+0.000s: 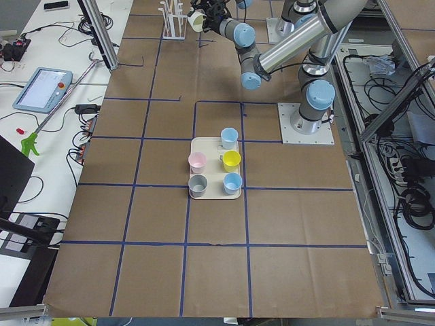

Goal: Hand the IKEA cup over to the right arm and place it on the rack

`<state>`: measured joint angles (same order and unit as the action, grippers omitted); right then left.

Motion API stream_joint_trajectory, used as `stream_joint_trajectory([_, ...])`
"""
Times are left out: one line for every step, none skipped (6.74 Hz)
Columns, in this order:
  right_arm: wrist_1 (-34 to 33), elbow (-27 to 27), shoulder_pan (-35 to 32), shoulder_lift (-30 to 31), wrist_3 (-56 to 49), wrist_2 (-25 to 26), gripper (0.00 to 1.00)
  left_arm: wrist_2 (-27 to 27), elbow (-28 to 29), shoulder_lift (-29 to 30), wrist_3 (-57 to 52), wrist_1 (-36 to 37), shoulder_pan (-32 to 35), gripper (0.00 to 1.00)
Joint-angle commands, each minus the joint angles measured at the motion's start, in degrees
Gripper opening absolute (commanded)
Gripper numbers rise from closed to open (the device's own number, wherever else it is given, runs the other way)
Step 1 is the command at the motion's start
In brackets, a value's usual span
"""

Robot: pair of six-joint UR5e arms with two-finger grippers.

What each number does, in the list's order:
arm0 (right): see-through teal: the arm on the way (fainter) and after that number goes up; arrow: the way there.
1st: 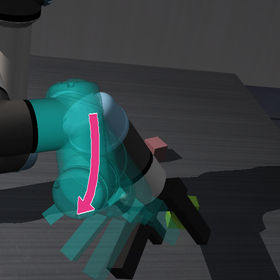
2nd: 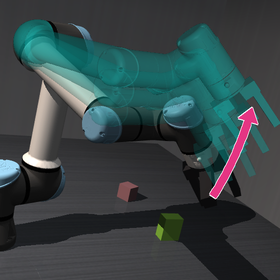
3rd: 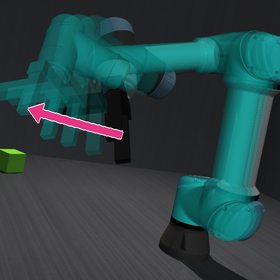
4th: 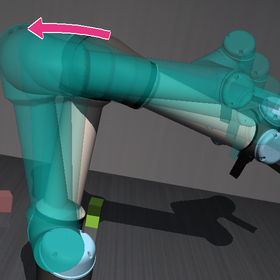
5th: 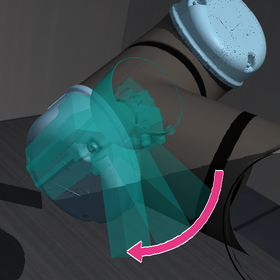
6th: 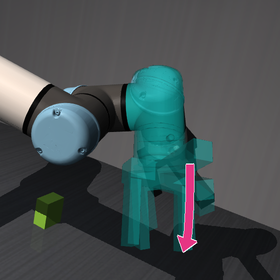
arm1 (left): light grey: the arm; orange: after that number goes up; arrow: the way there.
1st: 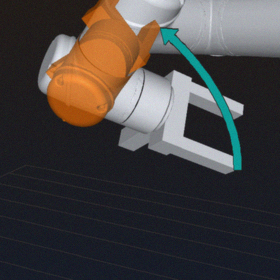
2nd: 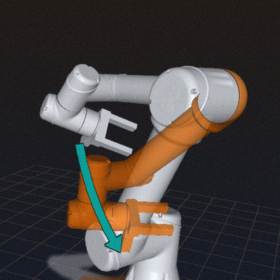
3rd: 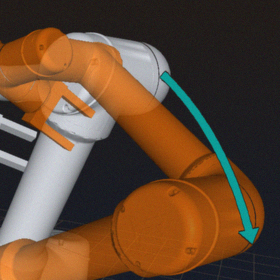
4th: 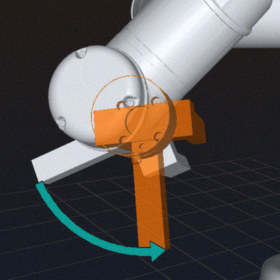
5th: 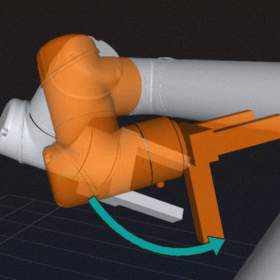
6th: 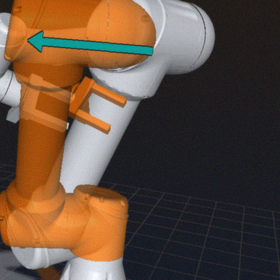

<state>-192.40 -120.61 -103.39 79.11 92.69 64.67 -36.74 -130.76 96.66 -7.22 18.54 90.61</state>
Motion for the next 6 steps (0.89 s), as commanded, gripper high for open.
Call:
stream_joint_trajectory([0.0,0.1,0.0,0.1,0.0,-0.1,0.45,-0.2,0.4,-0.2,1.2,0.0,0.0,0.38])
stream_joint_trajectory([0.2,0.2,0.0,0.1,0.2,-0.1,0.44,-0.1,0.4,-0.1,1.3,0.0,0.0,0.85])
stream_joint_trajectory([0.3,0.2,0.0,0.1,0.2,-0.1,0.42,0.0,0.4,-0.2,1.4,0.0,0.0,0.96])
stream_joint_trajectory([0.2,0.2,0.0,0.1,0.2,0.0,0.38,0.0,0.5,-0.2,1.4,0.0,-0.1,0.98])
stream_joint_trajectory([0.2,0.9,0.0,-0.3,0.0,0.3,0.33,0.2,0.7,-0.2,1.3,0.0,-1.0,0.98])
stream_joint_trajectory([0.1,2.1,1.1,-0.4,-0.2,0.7,0.32,0.0,0.2,-0.5,1.3,0.0,-1.7,0.98])
